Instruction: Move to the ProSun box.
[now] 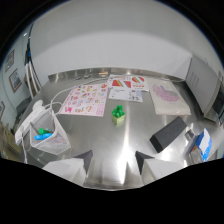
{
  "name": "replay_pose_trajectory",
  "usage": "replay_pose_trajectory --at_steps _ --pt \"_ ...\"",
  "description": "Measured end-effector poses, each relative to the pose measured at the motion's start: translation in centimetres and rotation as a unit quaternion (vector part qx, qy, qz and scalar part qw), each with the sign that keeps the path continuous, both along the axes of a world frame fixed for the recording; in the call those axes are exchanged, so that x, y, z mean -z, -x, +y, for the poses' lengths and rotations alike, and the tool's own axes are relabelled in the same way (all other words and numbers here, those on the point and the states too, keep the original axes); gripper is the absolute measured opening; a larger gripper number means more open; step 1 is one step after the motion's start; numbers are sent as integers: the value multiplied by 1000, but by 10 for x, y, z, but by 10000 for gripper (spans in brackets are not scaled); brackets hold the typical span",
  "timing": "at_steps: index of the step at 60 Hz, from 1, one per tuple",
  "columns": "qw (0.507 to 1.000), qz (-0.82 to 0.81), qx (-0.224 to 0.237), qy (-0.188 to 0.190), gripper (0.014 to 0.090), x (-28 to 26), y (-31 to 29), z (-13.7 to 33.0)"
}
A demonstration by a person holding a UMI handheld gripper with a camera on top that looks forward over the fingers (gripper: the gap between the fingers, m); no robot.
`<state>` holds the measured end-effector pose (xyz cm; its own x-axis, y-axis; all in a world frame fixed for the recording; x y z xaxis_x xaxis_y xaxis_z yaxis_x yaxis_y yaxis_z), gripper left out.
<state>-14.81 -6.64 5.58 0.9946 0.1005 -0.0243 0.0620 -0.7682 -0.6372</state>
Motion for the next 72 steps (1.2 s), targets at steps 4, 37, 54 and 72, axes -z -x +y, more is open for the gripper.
replay_pose_trajectory --at_steps 4,37,54,72 --pt "1000 0 1 -1 838 0 -5 -1" --pt "998 -36 46 9 840 9 -146 -2" --pt "999 -34 32 -1 833 19 -174 56" --pt "999 -30 25 3 842 35 -174 98"
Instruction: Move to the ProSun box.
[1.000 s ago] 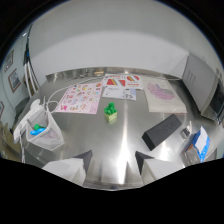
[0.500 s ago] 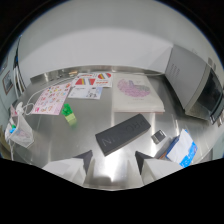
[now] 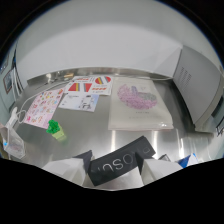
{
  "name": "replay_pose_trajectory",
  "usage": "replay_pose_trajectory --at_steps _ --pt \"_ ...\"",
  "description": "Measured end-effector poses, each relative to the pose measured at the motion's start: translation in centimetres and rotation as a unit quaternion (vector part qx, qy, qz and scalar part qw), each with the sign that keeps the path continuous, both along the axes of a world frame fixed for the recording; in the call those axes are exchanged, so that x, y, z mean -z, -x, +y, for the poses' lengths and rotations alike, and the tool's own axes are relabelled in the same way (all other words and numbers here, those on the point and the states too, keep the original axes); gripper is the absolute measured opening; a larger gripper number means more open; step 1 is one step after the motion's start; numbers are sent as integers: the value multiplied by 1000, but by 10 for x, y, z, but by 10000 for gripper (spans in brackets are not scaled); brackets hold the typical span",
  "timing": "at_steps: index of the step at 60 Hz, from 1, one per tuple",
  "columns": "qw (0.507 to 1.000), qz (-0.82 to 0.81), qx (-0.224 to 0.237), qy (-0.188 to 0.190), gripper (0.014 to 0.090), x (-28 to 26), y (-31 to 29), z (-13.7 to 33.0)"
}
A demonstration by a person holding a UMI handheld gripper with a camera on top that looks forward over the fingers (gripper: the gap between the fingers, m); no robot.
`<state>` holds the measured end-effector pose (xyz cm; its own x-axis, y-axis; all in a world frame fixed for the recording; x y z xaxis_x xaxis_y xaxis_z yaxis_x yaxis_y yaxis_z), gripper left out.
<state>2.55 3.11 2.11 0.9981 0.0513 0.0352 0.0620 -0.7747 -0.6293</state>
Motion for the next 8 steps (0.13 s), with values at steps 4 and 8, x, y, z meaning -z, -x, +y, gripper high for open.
replay_pose_trajectory --at_steps 4,8 --pt "1000 0 -1 1 841 0 1 1" --pt "1000 2 -1 2 841 1 2 1"
